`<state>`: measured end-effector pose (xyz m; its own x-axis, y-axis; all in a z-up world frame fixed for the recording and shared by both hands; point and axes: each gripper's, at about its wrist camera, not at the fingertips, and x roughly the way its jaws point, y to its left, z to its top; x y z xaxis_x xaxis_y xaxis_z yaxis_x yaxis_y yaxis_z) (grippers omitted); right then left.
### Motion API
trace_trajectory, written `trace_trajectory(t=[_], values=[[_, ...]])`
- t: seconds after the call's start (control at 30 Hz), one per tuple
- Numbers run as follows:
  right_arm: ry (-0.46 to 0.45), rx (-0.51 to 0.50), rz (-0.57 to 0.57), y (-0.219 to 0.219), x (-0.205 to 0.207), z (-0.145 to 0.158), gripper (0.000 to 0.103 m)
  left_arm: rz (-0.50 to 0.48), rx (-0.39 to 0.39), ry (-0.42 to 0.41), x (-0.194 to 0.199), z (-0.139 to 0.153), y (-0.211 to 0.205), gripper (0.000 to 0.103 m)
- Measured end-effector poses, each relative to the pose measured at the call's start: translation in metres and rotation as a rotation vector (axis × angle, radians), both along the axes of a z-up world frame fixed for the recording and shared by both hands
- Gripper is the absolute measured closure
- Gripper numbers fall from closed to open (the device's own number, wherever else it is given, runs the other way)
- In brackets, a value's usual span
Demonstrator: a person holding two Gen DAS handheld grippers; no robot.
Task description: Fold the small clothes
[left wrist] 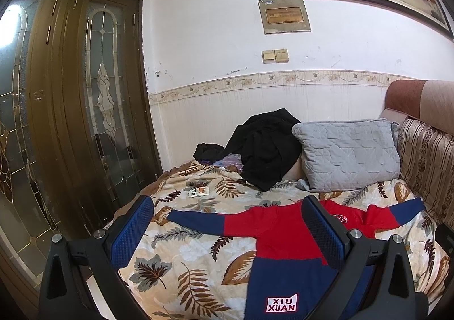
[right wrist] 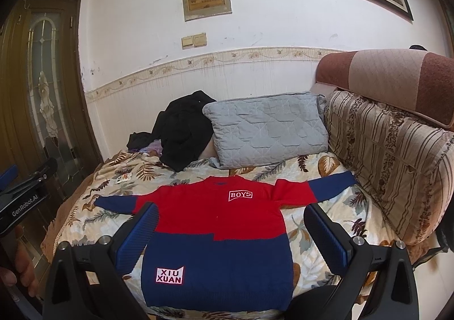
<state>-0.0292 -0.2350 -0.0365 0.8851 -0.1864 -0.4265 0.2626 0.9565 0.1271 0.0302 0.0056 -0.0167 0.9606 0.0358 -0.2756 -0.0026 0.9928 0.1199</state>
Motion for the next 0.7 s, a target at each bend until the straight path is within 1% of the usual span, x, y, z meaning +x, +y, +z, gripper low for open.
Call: trace_trajectory(t=[0.37,0.7], values=[[-0.003,-0.002,-0.001,0.0,0.005,-0.007,0.0,0.006,0.002,0.01,0.008,-0.004,-0.002,0.0],[0.023,-0.022,0.006,0.0,0.015,-0.012,0.0,0.018,0.001,0.028,0.018,-0.009,0.001,0.0]])
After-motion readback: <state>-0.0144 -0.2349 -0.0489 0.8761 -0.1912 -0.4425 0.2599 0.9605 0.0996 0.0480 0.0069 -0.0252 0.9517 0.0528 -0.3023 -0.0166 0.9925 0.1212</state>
